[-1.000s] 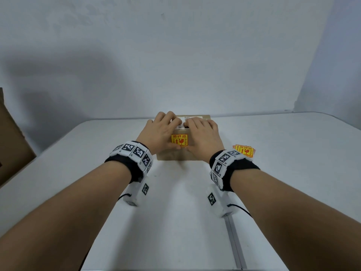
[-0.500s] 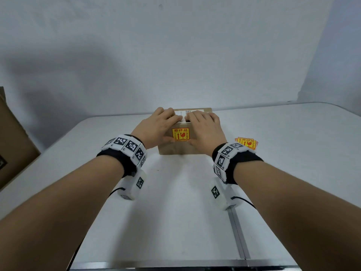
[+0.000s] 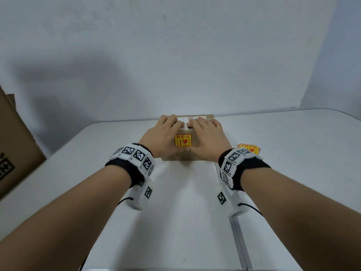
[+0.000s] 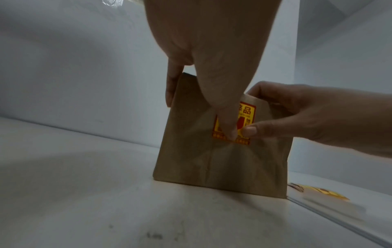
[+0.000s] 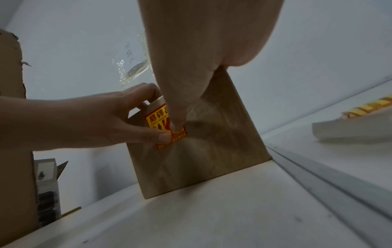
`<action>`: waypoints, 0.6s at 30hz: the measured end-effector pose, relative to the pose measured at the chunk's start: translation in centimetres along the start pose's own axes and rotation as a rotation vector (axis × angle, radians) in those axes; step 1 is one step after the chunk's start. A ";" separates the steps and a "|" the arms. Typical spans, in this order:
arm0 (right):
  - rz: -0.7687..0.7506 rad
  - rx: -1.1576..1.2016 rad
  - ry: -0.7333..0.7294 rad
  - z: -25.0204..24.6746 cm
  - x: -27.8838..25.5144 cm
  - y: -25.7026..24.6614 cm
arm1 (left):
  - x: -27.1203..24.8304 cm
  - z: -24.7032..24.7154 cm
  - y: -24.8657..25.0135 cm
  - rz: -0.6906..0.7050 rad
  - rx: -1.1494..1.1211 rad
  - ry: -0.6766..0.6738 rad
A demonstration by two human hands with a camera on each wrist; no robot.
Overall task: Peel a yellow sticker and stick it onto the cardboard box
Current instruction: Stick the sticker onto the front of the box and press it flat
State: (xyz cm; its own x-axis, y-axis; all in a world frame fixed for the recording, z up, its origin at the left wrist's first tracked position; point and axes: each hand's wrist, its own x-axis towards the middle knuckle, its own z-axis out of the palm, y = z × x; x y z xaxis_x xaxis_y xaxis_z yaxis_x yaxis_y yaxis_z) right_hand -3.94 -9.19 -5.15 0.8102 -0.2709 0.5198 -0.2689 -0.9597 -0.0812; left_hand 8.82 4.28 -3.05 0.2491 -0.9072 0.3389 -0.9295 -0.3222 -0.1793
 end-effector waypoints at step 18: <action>0.074 0.263 -0.078 -0.8 1.8 0.9 | 1.0 0.3 -2.8 -0.031 -0.397 0.050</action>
State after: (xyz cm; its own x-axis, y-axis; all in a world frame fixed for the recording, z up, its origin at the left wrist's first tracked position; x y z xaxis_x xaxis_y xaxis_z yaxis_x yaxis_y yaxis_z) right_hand -3.15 -10.49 -3.56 0.8338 -0.3365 0.4376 -0.1932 -0.9205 -0.3397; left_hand 11.75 4.20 -2.51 0.2747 -0.8812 0.3847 -0.9569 -0.2111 0.1996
